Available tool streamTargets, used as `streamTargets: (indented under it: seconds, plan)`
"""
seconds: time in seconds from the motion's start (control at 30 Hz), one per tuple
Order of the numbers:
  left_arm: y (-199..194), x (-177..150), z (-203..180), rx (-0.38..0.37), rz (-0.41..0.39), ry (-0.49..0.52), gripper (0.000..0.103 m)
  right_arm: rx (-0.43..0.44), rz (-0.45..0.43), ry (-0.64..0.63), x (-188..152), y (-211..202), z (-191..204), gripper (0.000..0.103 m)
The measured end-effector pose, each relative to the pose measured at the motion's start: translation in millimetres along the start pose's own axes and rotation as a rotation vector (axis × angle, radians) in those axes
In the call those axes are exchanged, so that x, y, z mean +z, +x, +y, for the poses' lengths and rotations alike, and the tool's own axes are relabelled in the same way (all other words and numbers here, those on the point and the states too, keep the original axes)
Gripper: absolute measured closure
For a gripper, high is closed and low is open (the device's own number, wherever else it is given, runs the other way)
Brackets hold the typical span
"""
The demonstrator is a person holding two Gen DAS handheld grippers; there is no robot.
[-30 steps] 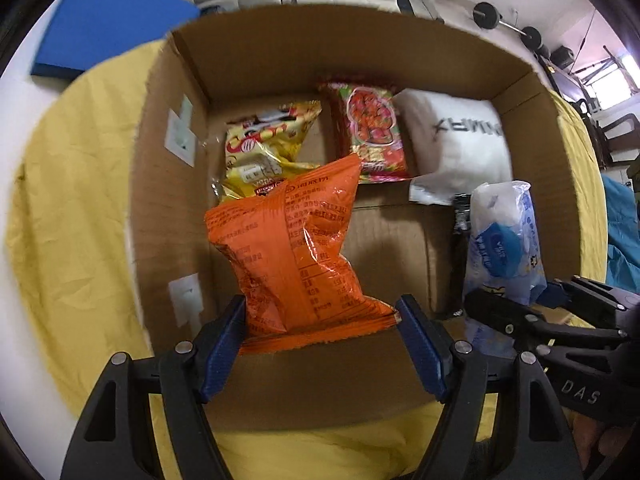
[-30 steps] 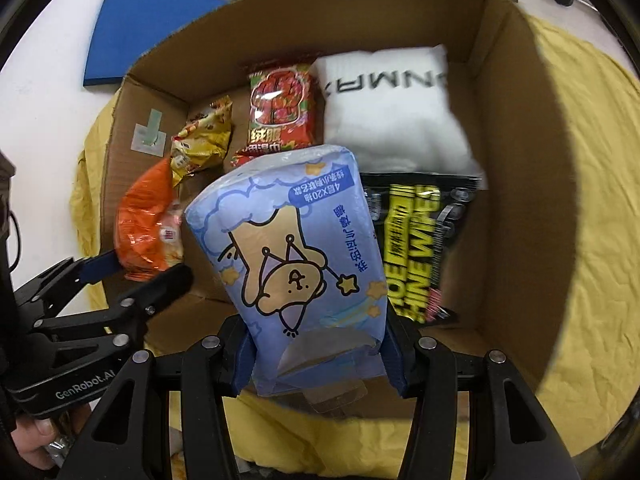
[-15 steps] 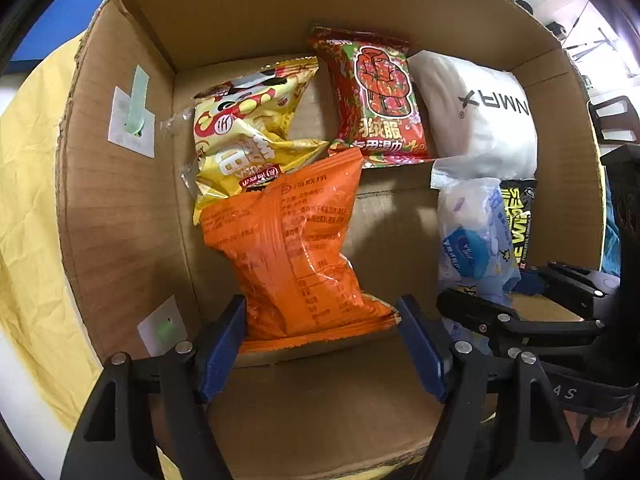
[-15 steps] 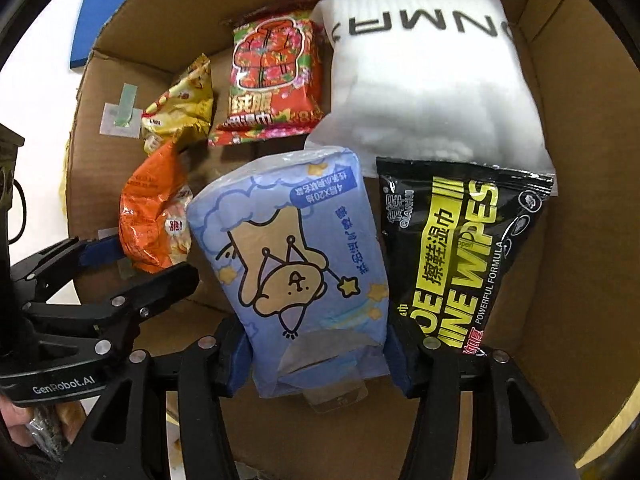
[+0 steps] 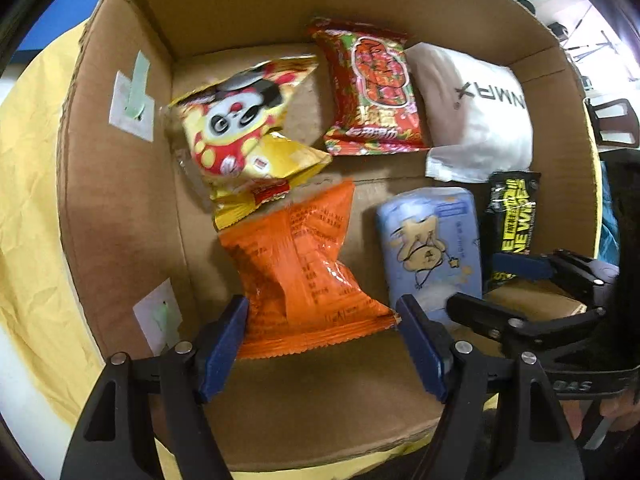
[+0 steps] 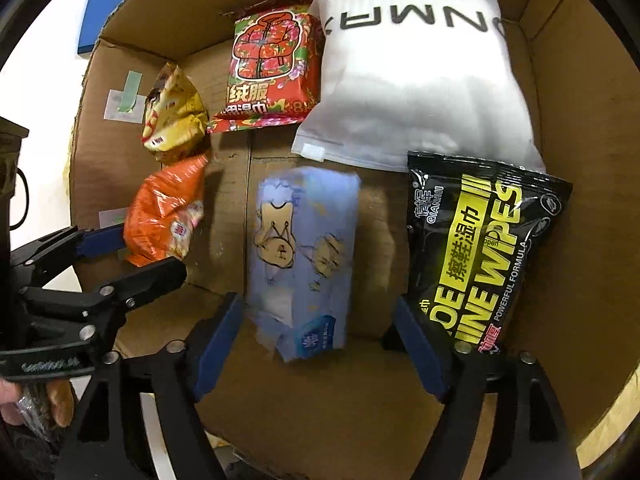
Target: Organize soft objects
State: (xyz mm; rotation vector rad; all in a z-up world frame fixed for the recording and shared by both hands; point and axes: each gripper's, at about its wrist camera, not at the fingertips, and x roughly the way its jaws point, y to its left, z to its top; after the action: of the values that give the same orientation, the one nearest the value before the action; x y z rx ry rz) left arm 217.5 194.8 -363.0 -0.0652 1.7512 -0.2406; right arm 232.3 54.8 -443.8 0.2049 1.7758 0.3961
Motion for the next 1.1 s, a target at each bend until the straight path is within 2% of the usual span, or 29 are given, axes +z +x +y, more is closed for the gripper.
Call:
streamTargets:
  seconds: [0.03,0.27,0.37,0.4,0.6,0.8,0.87,1.1]
  plan:
    - [1,-1,0,0.004,0.002,-0.004,0.029,0.003,0.000,-0.001,0,-1,-1,0.007]
    - [9,-15,-11,0.027,0.011,-0.001,0.028,-0.072,-0.025,-0.023,-5,-13,-2,0.006]
    - [10,-21,-16,0.031,-0.005,-0.008,0.014,-0.117,-0.046,-0.042,-7,-17,0,0.004]
    - [10,-23,-16,0.026,-0.012,-0.012,0.013,-0.122,-0.051,-0.046,-9,-20,1,0.000]
    - [14,-30,-19,0.018,-0.028,-0.018,0.011,-0.164,-0.080,-0.054,-16,-31,14,0.000]
    - [11,-43,-17,0.005,-0.066,-0.043,0.011,-0.233,-0.111,-0.049,-25,-52,7,0.000]
    - [3,-44,-3,0.004,-0.081,-0.055,0.011,-0.257,-0.123,-0.037,-28,-57,4,0.000]
    - [-25,-54,-1,0.068,-0.180,-0.106,0.011,-0.289,-0.162,-0.008,-39,-80,-6,0.000]
